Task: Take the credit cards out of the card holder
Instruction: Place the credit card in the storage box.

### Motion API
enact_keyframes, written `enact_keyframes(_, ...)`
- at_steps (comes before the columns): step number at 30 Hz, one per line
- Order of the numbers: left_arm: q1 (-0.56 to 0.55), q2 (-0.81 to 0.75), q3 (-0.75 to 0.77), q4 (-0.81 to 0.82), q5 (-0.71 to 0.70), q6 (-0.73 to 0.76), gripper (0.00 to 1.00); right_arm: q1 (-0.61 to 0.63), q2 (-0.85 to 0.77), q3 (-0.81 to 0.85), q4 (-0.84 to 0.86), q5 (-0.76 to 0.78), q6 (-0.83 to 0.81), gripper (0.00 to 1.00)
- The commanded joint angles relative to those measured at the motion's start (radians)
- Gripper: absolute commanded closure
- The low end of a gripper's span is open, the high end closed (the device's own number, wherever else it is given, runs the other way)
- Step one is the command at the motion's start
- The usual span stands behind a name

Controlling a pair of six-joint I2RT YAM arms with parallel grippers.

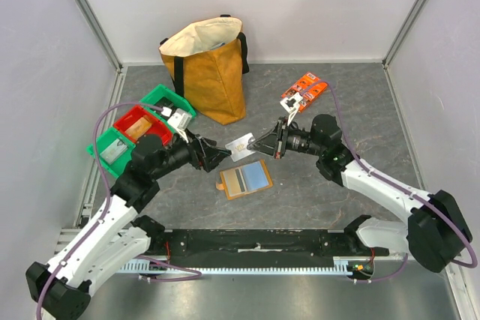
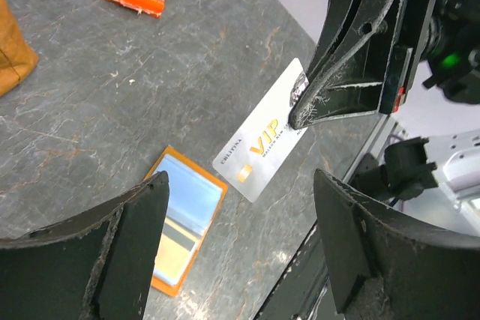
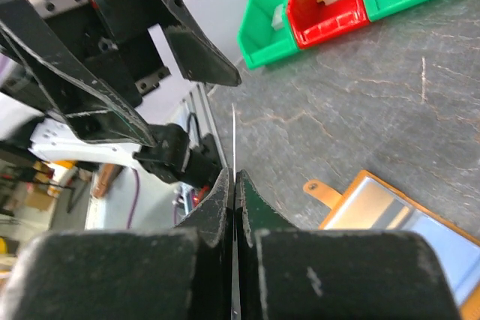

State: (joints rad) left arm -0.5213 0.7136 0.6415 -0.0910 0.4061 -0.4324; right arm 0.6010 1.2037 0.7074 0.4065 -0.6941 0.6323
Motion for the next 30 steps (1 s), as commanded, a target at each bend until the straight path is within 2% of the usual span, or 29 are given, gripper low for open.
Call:
enact_keyframes(1, 0.003, -0.037, -0.078, 0.193, -0.058, -0.155, 0.17, 0.003, -0.015, -0.055, 0.293, 0.058, 0.219, 1.0)
enact_keyframes(6, 0.0, -0.071, -0.134, 0.266, -0.136, -0.259, 0.2, 0.003, 0.007, -0.109, 0.437, 0.105, 0.343, 1.0)
enact_keyframes(10, -0.002, -0.069, -0.25, 0.477, -0.127, -0.414, 0.24, 0.013, 0.028, -0.128, 0.518, 0.137, 0.403, 1.0)
enact_keyframes(13, -0.008, -0.013, -0.253, 0.576, -0.061, -0.434, 0.25, 0.034, 0.065, -0.115, 0.554, 0.133, 0.426, 1.0)
enact_keyframes(19, -0.011, 0.015, -0.235, 0.6, -0.041, -0.434, 0.3, 0.057, 0.088, -0.118, 0.578, 0.137, 0.435, 1.0)
enact_keyframes(21, -0.011, 0.015, -0.235, 0.6, -0.043, -0.434, 0.38, 0.062, 0.088, -0.123, 0.586, 0.142, 0.44, 1.0)
enact_keyframes(22, -0.013, 0.014, -0.236, 0.6, -0.041, -0.433, 0.47, 0.062, 0.086, -0.126, 0.585, 0.143, 0.438, 1.0)
enact_keyframes(23, -0.011, 0.011, -0.238, 0.594, -0.043, -0.434, 0.62, 0.062, 0.088, -0.129, 0.584, 0.146, 0.438, 1.0)
enact_keyframes(26, -0.011, -0.006, -0.233, 0.561, -0.064, -0.428, 0.86, 0.062, 0.094, -0.128, 0.577, 0.145, 0.431, 1.0)
enact_keyframes(28, -0.011, -0.029, -0.224, 0.512, -0.096, -0.417, 0.97, 0.062, 0.094, -0.128, 0.568, 0.146, 0.423, 1.0)
enact_keyframes(30, -0.011, -0.054, -0.209, 0.432, -0.151, -0.41, 0.98, 0.06, 0.086, -0.123, 0.533, 0.146, 0.4, 0.93)
